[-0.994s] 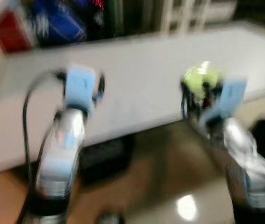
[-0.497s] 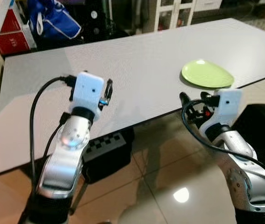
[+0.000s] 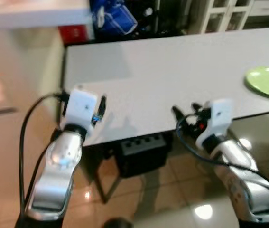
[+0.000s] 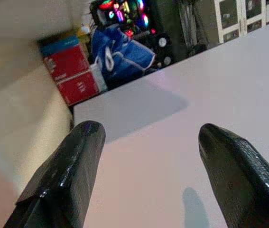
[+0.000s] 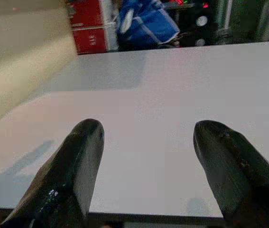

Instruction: Setting the table

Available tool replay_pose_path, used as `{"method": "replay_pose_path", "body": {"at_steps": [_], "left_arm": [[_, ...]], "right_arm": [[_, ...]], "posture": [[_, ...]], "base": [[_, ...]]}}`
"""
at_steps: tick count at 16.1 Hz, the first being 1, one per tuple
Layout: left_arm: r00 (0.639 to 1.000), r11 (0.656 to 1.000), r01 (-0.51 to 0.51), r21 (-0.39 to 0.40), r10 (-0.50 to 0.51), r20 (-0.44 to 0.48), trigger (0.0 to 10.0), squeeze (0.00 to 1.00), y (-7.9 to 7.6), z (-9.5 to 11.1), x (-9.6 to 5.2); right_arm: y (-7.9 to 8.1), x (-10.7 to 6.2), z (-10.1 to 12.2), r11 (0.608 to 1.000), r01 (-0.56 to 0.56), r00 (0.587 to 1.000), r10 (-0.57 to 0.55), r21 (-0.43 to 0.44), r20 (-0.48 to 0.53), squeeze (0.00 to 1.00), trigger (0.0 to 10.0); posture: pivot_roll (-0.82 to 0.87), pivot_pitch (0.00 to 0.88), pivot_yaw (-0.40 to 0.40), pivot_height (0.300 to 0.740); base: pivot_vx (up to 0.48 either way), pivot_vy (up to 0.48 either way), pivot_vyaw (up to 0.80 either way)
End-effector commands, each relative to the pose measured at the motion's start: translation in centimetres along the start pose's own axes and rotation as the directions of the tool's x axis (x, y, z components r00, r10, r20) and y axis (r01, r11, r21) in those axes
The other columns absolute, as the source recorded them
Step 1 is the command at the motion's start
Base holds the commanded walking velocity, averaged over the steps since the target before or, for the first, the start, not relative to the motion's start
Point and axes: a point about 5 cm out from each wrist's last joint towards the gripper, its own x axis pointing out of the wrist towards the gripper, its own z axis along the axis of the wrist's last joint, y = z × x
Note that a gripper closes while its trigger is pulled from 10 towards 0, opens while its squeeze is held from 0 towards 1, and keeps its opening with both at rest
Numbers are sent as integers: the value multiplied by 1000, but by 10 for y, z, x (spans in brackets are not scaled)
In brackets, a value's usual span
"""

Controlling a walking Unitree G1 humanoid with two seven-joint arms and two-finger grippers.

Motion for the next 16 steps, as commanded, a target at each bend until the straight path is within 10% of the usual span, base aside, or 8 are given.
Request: {"method": "replay_pose_path", "body": {"at_steps": [1,16], "left_arm": [[999,1000,5,13,-5,31,10000,0,1,8,1],[999,999,-18,33,16,45,10000,0,7,9,4]], "right_arm": [[2,-1,4,1000,-17,1000,17,-4,16,0,10000],[-2,-2,2,998,17,999,-19,68,33,0,10000]], "posture": [[-29,0,6,740],[-22,0,-8,740]], "base": [[0,461,800],[0,460,160]]}}
